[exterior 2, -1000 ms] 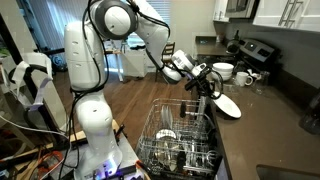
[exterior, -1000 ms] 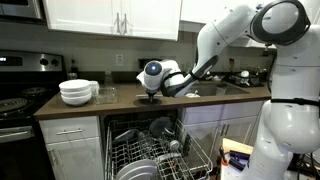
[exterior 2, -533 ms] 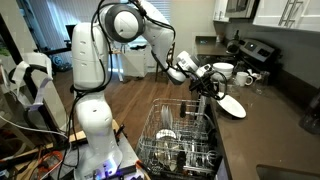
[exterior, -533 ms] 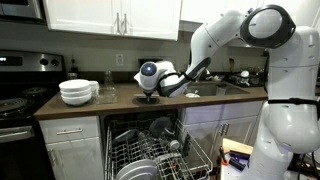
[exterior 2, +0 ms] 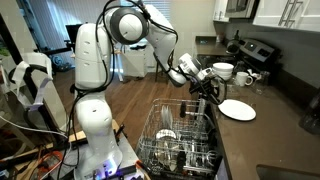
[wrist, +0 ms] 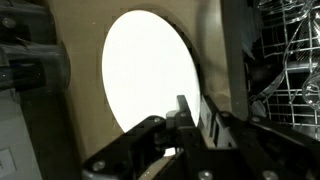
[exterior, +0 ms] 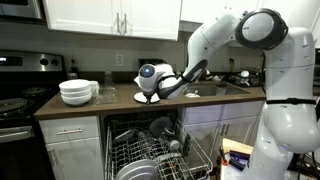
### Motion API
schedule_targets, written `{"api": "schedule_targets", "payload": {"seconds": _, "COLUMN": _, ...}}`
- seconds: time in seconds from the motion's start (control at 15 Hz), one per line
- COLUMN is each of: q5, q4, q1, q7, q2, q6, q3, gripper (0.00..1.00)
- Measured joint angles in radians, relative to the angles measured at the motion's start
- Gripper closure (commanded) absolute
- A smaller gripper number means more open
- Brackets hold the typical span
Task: Pick up the white plate from the dishwasher and put it on the countertop.
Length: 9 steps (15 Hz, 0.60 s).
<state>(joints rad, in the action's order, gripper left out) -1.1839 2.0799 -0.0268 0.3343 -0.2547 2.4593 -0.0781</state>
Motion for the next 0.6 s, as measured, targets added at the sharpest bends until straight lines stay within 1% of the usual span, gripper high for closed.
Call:
{"api": "schedule_targets", "payload": {"seconds": 0.07, "q5": 0.021, "q4": 0.000, "q1": 0.000, "q7": -0.009, "q2": -0.001, "q6": 0.000, "q3": 0.000, "gripper": 0.57}}
{"api": "schedule_targets", "payload": {"seconds": 0.27, "q5": 0.067, "q4": 0.000, "q1": 0.000, "q7": -0.031, "q2": 0.000, "q6": 0.000, "q3": 0.002, "gripper": 0.51}}
{"api": "schedule_targets", "payload": {"seconds": 0.4, "q5": 0.092, "q4": 0.000, "q1": 0.002, "q7": -0.046, "q2": 0.004, "q6": 0.000, "q3": 0.008, "gripper": 0.57}}
{"api": "schedule_targets", "payload": {"seconds": 0.47, "q5": 0.109, "q4": 0.001, "q1": 0.002, "q7": -0.059, "q2": 0.009, "q6": 0.000, "q3": 0.013, "gripper": 0.51}}
{"api": "schedule_targets", "payload": {"seconds": 0.53, "q5": 0.132, "q4": 0.004, "q1": 0.004, "q7": -0.076, "q2": 0.017, "q6": 0.000, "q3": 0.019, "gripper": 0.57}}
{"api": "schedule_targets", "payload": {"seconds": 0.6, "q5": 0.159, "q4": 0.008, "q1": 0.005, "q7": -0.098, "q2": 0.028, "q6": 0.000, "q3": 0.027, "gripper": 0.61}}
